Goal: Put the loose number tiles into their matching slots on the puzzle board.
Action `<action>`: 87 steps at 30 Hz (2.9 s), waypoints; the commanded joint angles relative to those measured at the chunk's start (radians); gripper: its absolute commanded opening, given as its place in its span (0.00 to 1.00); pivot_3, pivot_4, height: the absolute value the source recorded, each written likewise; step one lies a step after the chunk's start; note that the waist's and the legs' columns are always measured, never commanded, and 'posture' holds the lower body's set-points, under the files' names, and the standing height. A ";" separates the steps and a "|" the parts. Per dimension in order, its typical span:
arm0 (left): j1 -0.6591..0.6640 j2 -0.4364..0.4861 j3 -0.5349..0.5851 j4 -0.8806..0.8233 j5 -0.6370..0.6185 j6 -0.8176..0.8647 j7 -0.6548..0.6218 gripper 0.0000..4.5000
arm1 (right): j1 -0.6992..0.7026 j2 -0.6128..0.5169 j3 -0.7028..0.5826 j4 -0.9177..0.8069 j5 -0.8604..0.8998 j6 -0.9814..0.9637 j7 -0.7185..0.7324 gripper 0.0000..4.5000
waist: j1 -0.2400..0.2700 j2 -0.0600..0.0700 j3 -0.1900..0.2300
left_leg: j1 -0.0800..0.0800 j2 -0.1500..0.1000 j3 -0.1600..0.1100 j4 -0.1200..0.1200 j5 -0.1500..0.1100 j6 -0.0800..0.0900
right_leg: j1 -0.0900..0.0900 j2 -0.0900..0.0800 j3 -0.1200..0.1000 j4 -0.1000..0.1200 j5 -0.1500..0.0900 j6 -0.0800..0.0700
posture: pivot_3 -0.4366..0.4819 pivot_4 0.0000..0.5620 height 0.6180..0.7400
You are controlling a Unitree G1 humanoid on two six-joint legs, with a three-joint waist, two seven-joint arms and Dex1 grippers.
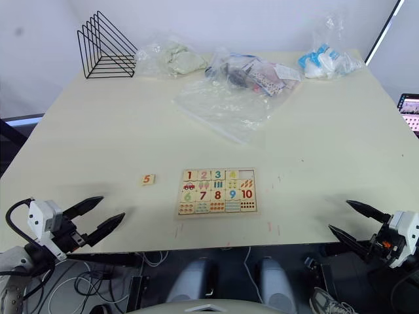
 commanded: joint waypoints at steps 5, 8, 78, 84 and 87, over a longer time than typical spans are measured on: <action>-0.022 0.032 0.032 0.071 -0.015 -0.054 -0.031 0.99 | -0.001 -0.010 -0.037 -0.032 0.021 -0.018 0.001 1.00 | 0.001 0.000 0.000 | 0.000 0.000 0.001 0.000 0.000 0.000 | 0.000 0.000 0.000 0.000 0.000 0.000 | 0.48 0.27 1.00; -0.025 0.032 0.025 0.074 -0.023 -0.055 -0.037 0.99 | -0.004 -0.012 -0.036 -0.030 0.019 -0.021 0.003 1.00 | 0.001 0.000 0.000 | 0.000 0.000 0.000 0.000 0.000 0.000 | 0.000 0.000 0.000 0.000 0.000 0.000 | 0.48 0.27 1.00; -0.212 0.130 -0.114 0.229 -0.046 -0.194 -0.239 0.99 | -0.123 0.006 0.032 -0.057 0.090 0.003 0.137 1.00 | 0.001 0.000 0.000 | 0.000 0.002 -0.001 0.000 0.000 0.000 | 0.000 0.000 0.000 0.000 0.001 0.002 | 0.48 0.27 1.00; -0.188 0.124 -0.098 0.182 -0.075 -0.131 -0.193 0.99 | -0.128 -0.010 0.030 -0.036 0.090 0.009 0.141 1.00 | 0.000 0.000 0.000 | 0.000 0.002 -0.001 0.000 0.000 0.000 | 0.000 0.000 0.000 0.000 0.001 0.001 | 0.48 0.27 1.00; -0.134 0.113 -0.077 0.104 -0.102 -0.089 -0.164 0.99 | -0.128 -0.012 0.029 -0.018 0.089 0.003 0.148 1.00 | 0.000 0.000 0.000 | 0.000 0.002 -0.002 0.000 0.000 0.000 | 0.000 0.000 0.000 0.000 0.001 0.001 | 0.48 0.27 1.00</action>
